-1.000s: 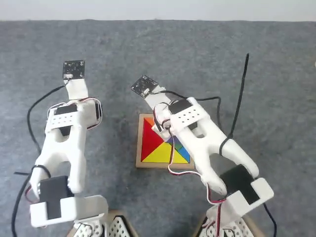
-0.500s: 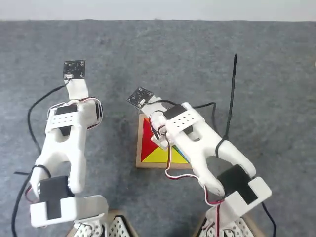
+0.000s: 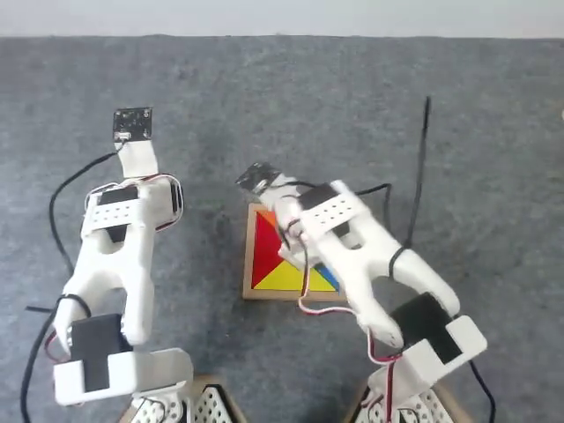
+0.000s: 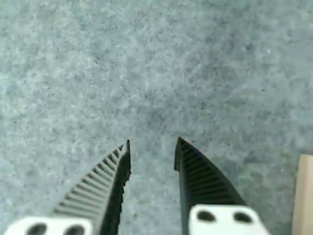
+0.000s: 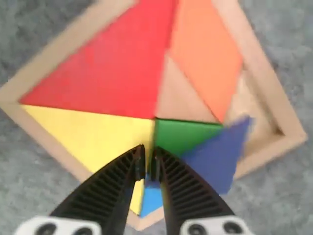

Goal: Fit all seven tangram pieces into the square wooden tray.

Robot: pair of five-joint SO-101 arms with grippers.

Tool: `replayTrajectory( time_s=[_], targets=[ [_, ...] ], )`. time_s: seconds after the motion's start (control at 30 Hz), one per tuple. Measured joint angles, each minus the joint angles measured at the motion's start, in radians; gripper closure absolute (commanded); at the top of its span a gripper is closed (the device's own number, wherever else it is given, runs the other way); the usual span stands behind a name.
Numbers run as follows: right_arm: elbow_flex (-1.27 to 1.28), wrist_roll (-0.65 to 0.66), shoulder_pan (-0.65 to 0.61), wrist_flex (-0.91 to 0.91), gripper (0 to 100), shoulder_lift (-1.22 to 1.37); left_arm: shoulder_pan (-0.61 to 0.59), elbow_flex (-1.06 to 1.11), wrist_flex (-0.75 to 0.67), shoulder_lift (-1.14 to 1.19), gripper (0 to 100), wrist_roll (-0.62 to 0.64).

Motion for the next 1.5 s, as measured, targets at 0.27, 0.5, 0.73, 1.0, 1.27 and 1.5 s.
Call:
replayTrajectory(
  time_s=[0.27, 0.5, 0.73, 1.0, 1.27, 1.5],
  targets=[
    [0.000, -0.006, 0.094, -0.011, 95.1, -0.160, 0.020, 0.000, 0.000, 0.000, 85, -0.026],
    [0.146, 0.011, 0.097, -0.011, 95.1, -0.370, 0.021, 0.000, 0.000, 0.000, 85, -0.038],
    [0.284, 0.025, 0.135, -0.110, 95.0, -0.318, 0.026, 0.000, 0.000, 0.000, 85, -0.043],
    [0.281, 0.026, 0.190, -0.213, 95.0, -0.226, 0.025, 0.000, 0.000, 0.000, 85, -0.043],
    [0.224, 0.034, 0.183, -0.264, 95.0, -0.147, 0.025, 0.000, 0.000, 0.000, 85, -0.043],
    [0.178, 0.074, 0.183, -0.258, 95.0, -0.074, 0.025, 0.000, 0.000, 0.000, 85, -0.043]
  ],
)
